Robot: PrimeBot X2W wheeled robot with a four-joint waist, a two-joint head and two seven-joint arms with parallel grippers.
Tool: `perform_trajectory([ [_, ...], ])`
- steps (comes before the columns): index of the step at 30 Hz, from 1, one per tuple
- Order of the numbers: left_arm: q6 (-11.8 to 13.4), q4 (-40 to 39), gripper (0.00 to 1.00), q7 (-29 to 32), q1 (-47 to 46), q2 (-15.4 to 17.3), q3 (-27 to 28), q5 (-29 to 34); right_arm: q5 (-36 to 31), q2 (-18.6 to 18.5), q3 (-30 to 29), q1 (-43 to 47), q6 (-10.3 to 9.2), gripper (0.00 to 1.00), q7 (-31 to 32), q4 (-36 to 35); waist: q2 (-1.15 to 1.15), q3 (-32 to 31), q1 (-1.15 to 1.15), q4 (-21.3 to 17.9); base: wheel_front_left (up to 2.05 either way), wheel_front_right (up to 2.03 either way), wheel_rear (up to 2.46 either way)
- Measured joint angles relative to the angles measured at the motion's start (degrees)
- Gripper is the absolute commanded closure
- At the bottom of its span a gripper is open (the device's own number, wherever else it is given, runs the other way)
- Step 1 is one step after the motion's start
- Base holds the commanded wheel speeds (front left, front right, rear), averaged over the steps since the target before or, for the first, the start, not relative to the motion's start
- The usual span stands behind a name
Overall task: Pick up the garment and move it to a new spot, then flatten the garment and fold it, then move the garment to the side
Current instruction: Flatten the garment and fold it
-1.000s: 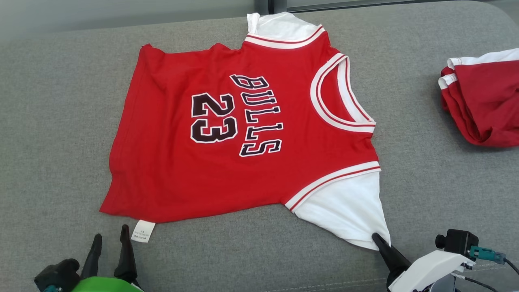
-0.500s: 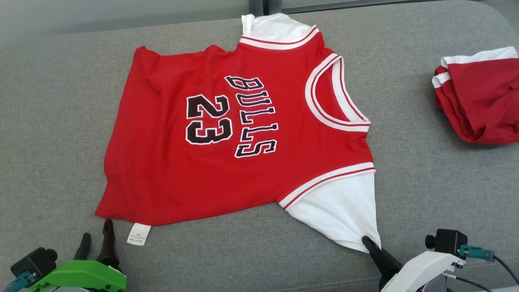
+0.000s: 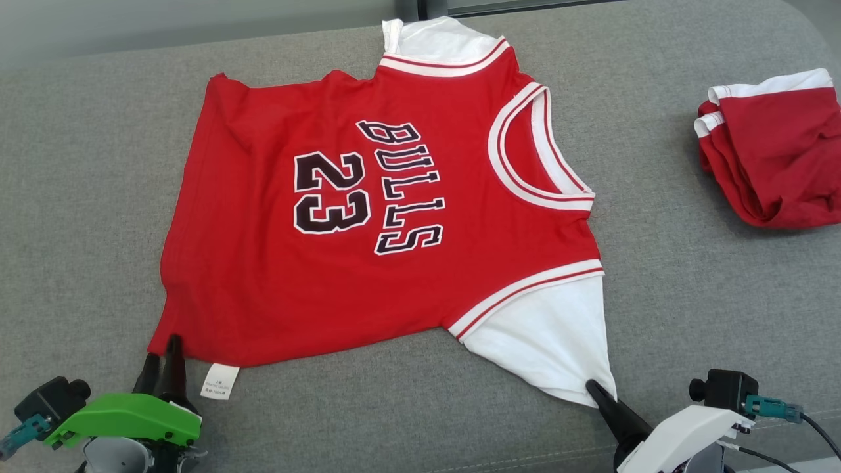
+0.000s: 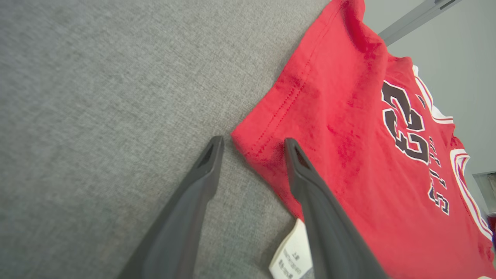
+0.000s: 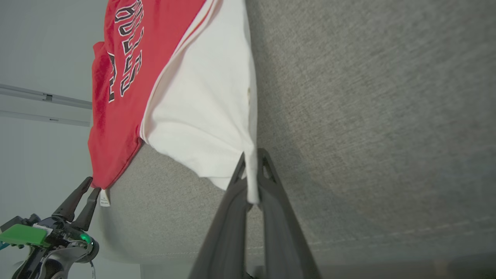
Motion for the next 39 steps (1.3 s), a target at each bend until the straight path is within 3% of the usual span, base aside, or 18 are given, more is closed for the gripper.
perform_trajectory([
  [1,0.01,0.22,0.25,0.16,-0.12,0.00,0.10,-0.01,0.00,-0.02,0.00,0.00,-0.01,1.00,0.00,-0.03,0.00,0.02,0.00,0.00,0.00,0.00,0.00],
  [2,0.09,0.49,0.54,0.53,-0.32,0.02,0.13,-0.01,0.00,-0.02,0.00,0.00,-0.02,1.00,0.01,-0.04,0.00,0.03,0.00,0.00,0.00,0.00,0.00],
  [3,0.10,0.80,0.72,0.74,-0.58,0.03,0.12,-0.01,0.00,-0.02,0.02,-0.01,-0.42,1.00,0.01,-0.08,0.00,0.04,0.00,-0.01,0.00,0.00,0.00],
  [4,0.09,1.10,0.97,1.01,-0.82,0.02,0.09,-0.02,0.00,-0.03,0.02,-0.01,-0.44,1.00,0.01,-0.10,0.00,0.05,0.00,-0.02,0.00,0.00,0.00],
  [5,0.09,1.26,1.00,1.01,-0.92,-0.01,0.09,-0.38,0.00,-0.02,0.02,-0.01,-0.45,1.00,0.01,-0.13,0.00,0.06,0.00,-0.03,0.00,0.00,0.00],
  [15,-1.66,0.37,1.00,0.85,-2.26,-0.56,2.22,-4.27,0.00,-0.47,-0.45,-0.73,-0.42,1.00,0.02,-1.21,0.00,-0.24,0.00,0.00,0.00,0.00,0.00],
  [21,-3.31,-4.53,1.00,0.42,-2.30,-0.45,5.04,-7.23,0.48,-1.51,-4.85,-5.44,-0.42,1.00,-0.59,-4.88,0.00,-1.27,0.00,-0.67,0.00,0.00,0.00],
  [33,-4.43,-16.14,1.00,-0.05,-2.31,-1.18,6.44,-11.36,10.44,0.18,-13.61,-10.96,-0.40,1.00,-2.01,-14.77,0.00,-3.03,0.00,0.89,0.00,0.00,0.00],
  [39,-4.65,-25.86,1.00,2.24,-2.41,1.44,5.73,-11.33,15.39,0.11,-17.63,-15.44,-0.05,1.00,-2.01,-23.49,0.00,-4.42,0.00,0.65,0.00,0.00,0.00],
])
